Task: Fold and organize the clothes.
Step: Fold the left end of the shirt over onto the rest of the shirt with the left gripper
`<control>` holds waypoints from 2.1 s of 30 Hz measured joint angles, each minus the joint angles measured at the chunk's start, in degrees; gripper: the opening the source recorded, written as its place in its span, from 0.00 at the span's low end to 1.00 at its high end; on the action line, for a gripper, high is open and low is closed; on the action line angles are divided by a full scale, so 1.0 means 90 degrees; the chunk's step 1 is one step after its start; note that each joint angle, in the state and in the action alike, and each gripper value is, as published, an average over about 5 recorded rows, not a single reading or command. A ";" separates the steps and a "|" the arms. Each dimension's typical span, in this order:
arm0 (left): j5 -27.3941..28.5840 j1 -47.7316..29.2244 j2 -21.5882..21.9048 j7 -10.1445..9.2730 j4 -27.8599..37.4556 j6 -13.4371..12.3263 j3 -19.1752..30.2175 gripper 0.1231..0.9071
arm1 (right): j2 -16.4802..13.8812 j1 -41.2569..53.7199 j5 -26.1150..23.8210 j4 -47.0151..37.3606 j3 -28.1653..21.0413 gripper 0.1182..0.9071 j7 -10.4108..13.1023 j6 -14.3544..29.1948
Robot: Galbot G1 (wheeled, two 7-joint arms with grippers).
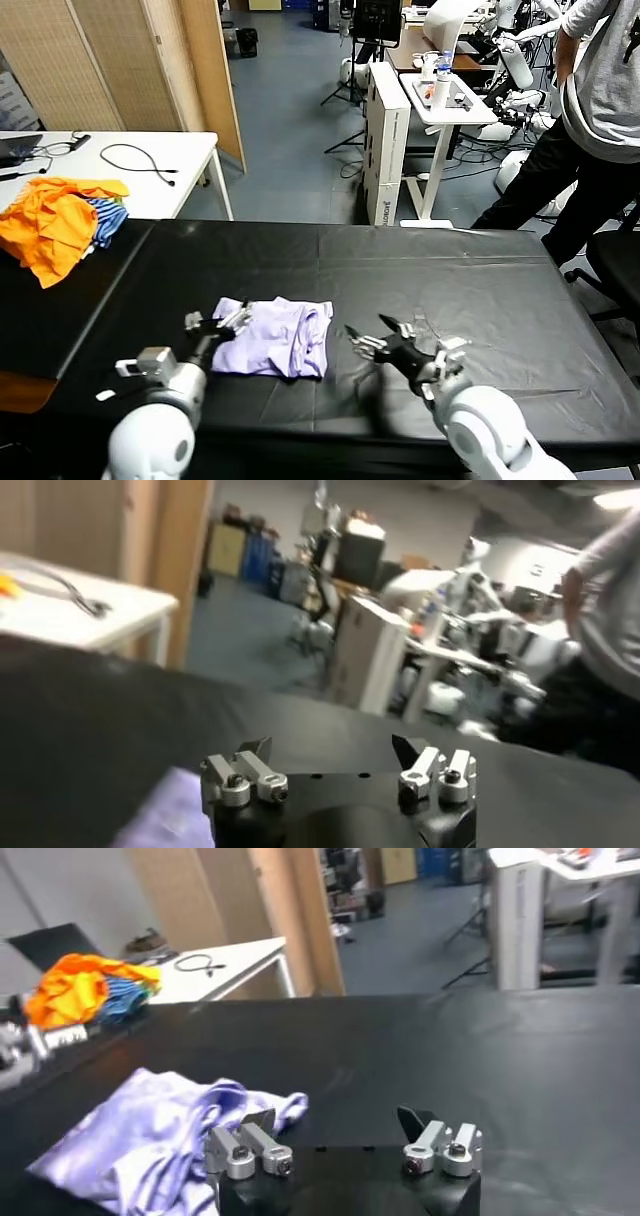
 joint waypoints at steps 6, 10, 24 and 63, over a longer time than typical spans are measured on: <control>0.0248 0.0092 -0.0086 0.0024 0.0108 -0.0027 -0.0088 1.00 | 0.0343 0.0626 0.0001 -0.0631 -0.0503 1.00 0.0071 -0.0009; 0.0332 0.0180 -0.0143 0.0027 0.0149 -0.0039 -0.0126 1.00 | 0.0482 0.0773 0.0002 -0.0963 -0.0623 1.00 0.0055 -0.0008; 0.0455 0.0292 -0.0282 0.0027 0.0249 -0.0070 -0.0170 1.00 | 0.0708 0.0968 -0.0158 -0.1401 -0.0625 0.28 0.0148 0.0042; 0.0674 0.0478 -0.0645 0.0062 0.0363 -0.0178 -0.0135 1.00 | -0.0904 -0.0621 -0.2653 0.0100 -0.0490 1.00 -0.1052 0.0999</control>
